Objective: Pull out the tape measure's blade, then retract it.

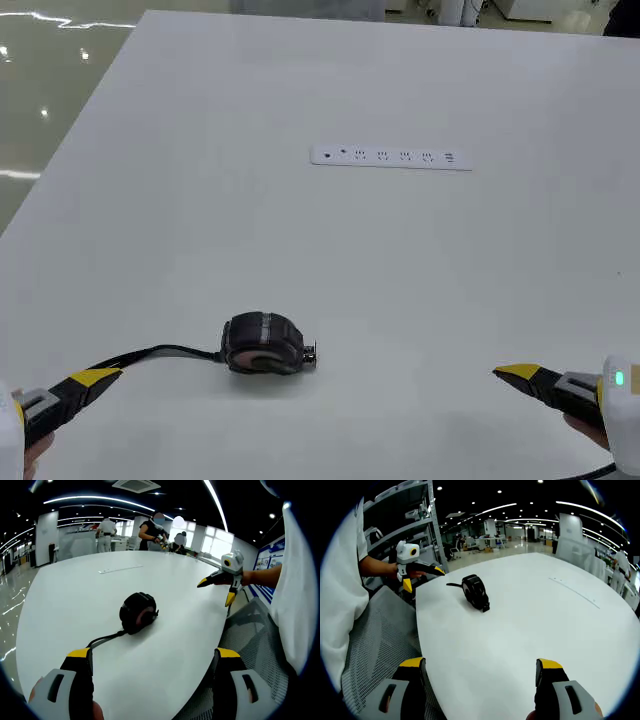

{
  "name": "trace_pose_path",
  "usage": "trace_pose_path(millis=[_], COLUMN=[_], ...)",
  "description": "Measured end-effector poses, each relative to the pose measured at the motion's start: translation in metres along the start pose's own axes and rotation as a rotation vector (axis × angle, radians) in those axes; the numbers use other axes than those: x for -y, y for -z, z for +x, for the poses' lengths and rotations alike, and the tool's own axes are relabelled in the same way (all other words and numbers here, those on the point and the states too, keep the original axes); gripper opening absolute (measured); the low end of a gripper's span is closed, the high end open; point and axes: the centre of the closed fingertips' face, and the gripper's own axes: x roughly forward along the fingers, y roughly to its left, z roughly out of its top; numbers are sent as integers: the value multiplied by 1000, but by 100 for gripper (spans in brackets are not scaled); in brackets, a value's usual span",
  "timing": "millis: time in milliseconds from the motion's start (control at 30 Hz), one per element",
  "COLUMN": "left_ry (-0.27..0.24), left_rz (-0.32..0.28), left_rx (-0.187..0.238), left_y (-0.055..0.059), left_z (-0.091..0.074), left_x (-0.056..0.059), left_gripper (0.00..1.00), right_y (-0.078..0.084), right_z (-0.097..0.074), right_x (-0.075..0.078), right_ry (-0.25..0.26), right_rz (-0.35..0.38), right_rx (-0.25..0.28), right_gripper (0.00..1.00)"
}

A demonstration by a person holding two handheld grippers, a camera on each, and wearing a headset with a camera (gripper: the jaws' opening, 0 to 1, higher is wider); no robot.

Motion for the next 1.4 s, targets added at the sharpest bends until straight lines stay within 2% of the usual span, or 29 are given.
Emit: trace_pose_path(millis=[200,533,833,1200,1400], left_ry=[0,-5,3,23,48], left_rz=[-2,-7,-7,6,40], left_rx=[-7,-3,-11,-1,-10], left_y=[3,0,1,-8,-14], left_z=[0,0,2,13,24], left_x=[0,-3,-4,-10,-13], left_gripper=[99,99,98,96,95], right_y=[1,-1,-6,-10,-16], right_z=[0,0,2,13,20], right_x=[1,4,8,13,16], right_ry=[1,1,7,-20,-34], right_rz=[3,1,4,-6,-22], right_rx=[-3,2,19,8,5], right_gripper=[91,91,96,94,93])
